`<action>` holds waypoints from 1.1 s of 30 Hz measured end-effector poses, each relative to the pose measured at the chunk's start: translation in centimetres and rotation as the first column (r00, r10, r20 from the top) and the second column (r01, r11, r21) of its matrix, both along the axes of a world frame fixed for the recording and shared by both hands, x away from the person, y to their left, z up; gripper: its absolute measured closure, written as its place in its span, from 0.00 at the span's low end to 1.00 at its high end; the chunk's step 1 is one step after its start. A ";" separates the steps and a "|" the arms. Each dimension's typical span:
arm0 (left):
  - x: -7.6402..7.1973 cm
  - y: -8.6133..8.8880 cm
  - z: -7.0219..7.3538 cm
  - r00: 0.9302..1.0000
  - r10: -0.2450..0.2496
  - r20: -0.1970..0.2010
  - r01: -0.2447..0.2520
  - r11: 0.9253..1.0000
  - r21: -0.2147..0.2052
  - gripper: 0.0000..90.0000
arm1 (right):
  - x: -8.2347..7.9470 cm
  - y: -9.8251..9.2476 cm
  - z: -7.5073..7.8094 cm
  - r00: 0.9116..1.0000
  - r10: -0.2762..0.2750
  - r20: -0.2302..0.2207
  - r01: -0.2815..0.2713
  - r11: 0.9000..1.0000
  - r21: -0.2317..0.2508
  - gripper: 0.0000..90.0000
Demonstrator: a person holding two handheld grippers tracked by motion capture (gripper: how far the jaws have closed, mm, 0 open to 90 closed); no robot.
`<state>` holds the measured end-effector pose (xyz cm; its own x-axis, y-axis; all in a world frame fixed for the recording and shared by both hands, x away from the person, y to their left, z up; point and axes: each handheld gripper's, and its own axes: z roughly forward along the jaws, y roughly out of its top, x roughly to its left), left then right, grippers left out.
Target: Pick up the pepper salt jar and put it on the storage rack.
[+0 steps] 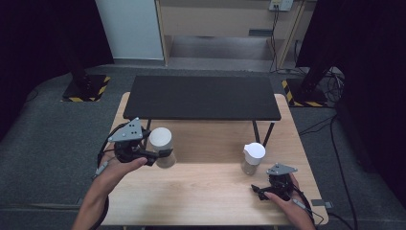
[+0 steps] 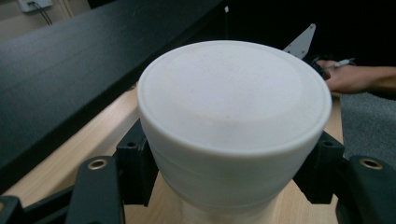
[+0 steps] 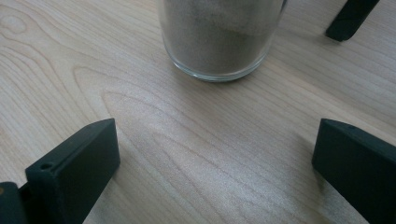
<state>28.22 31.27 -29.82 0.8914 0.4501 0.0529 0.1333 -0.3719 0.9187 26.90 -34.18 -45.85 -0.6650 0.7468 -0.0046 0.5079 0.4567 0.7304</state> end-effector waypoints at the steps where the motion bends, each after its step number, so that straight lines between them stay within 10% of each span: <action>1: 0.1 -0.1 0.4 1.000 -0.001 -0.001 0.001 1.000 0.001 0.37 | 0.0 0.0 0.0 1.000 -0.001 0.000 0.001 1.000 0.000 0.02; 33: 2.2 0.0 8.3 1.000 0.018 0.004 -0.018 1.000 0.005 0.37 | -0.1 0.1 0.0 1.000 -0.005 0.000 0.005 1.000 -0.001 0.02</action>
